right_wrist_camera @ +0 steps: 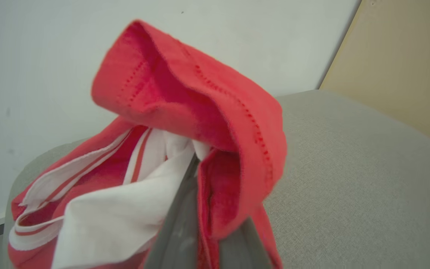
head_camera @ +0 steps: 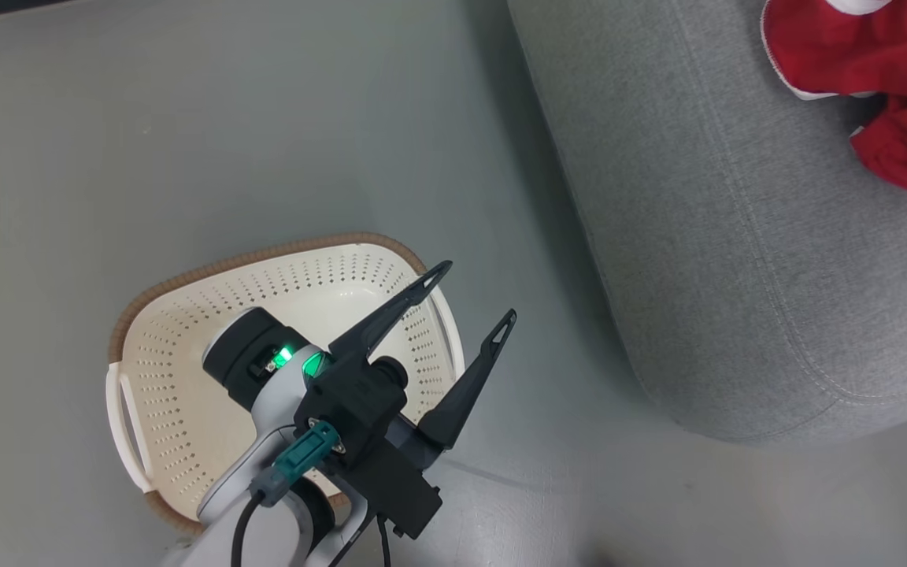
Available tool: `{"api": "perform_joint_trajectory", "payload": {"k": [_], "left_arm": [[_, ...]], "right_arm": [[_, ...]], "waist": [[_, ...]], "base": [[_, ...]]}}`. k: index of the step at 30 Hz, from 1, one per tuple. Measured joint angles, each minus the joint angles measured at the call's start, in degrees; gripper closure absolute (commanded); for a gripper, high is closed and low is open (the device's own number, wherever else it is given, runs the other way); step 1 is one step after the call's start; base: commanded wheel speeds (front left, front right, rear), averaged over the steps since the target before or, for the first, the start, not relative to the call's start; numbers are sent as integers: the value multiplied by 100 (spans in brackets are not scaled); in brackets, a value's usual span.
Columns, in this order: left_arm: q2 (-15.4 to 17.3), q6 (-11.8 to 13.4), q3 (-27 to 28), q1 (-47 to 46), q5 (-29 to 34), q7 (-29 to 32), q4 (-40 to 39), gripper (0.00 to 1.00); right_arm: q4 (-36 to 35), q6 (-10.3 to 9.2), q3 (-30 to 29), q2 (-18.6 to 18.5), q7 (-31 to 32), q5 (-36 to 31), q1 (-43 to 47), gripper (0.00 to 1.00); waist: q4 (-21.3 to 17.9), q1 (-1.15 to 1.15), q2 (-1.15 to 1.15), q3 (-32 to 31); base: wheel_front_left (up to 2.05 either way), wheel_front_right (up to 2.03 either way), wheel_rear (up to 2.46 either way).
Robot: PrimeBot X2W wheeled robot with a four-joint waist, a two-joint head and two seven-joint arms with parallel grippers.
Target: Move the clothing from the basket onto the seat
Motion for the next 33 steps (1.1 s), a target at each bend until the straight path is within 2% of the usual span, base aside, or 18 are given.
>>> {"api": "perform_joint_trajectory", "payload": {"k": [8, 9, 12, 14, 24, 30, 31, 33], "left_arm": [[30, -33, 16, -47, -1, -4, 59, 0], [30, -33, 18, -56, -1, -29, 78, 0], [31, -34, 25, -107, -2, -65, 129, 0], [30, -34, 31, -110, -3, -88, 187, 0], [-4, -40, 25, -109, -45, -238, 409, 0], [-59, -38, 32, -96, -80, -397, 582, 0], [-163, 115, 204, 114, -271, -661, 875, 0], [-187, 127, 229, 142, -300, -720, 942, 0]], "right_arm": [[265, 105, 38, 260, 0, 19, -48, 100], [303, 107, 45, 288, 0, 18, -52, 91], [394, 118, 74, 353, 0, 9, -58, 20], [452, 154, 98, 394, 0, -12, -58, 0], [544, 240, 194, 557, 0, -132, 10, 0], [490, 264, 185, 645, 0, -158, 347, 0], [-249, 255, 134, 828, 1, -360, 1138, 0], [-461, 247, 132, 849, 1, -437, 1331, 0]], "waist": [[100, 0, 0, 85], [104, 0, 0, 79], [110, 0, 0, 43], [109, 0, 0, 6], [70, -1, 0, -257], [44, -1, 0, -504], [82, -1, 0, -1038], [108, -1, -1, -1154]], "base": [[0, 0, 0], [0, 0, 0], [0, 0, 0], [0, 0, 0], [0, 0, 0], [0, 0, 0], [0, 0, 0], [0, 0, 0]]}}
